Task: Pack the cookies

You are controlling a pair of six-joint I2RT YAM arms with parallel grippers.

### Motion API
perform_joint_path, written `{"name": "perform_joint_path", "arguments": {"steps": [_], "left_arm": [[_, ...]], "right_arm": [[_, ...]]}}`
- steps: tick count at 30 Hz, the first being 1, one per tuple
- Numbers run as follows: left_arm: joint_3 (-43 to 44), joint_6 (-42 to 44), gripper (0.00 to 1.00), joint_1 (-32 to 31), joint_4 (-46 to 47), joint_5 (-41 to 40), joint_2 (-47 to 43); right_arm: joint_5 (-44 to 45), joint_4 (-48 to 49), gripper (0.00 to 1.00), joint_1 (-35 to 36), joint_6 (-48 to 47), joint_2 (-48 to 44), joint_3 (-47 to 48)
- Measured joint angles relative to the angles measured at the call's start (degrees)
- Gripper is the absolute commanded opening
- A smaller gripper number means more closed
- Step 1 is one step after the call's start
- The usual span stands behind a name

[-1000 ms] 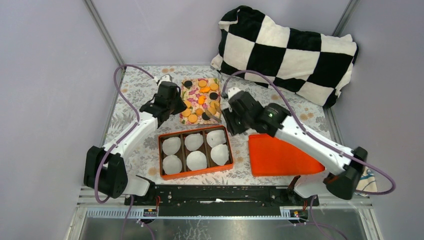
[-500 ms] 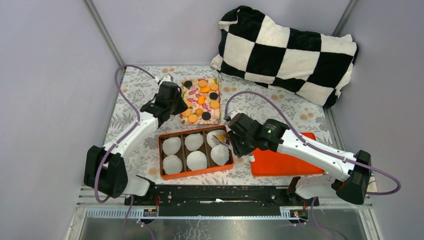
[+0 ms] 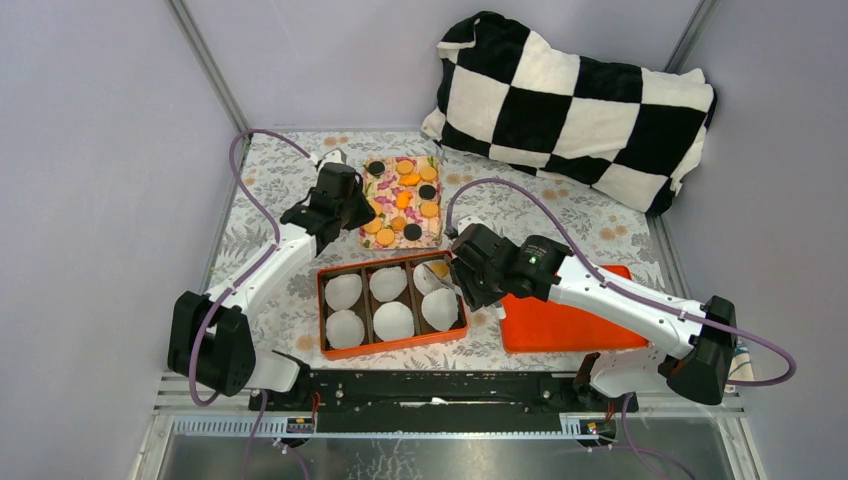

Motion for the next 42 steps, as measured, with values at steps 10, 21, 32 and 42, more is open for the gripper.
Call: {"name": "perform_joint_path", "arguments": {"steps": [10, 21, 32, 42], "left_arm": [[0.0, 0.0, 0.21, 0.0, 0.1, 0.9, 0.0], [0.0, 0.0, 0.21, 0.0, 0.5, 1.6, -0.2], [0.0, 0.4, 0.22, 0.0, 0.4, -0.1, -1.5], [0.0, 1.0, 0.22, 0.0, 0.4, -1.3, -2.6]], "right_arm": [[0.8, 0.9, 0.30, 0.0, 0.0, 0.0, 0.5], [4.1, 2.6, 0.37, 0.0, -1.6, 0.1, 8.5], [10.4, 11.6, 0.36, -0.3, -8.1, 17.7, 16.0], [9.9, 14.0, 0.36, -9.9, -9.3, 22.2, 14.1]]}}
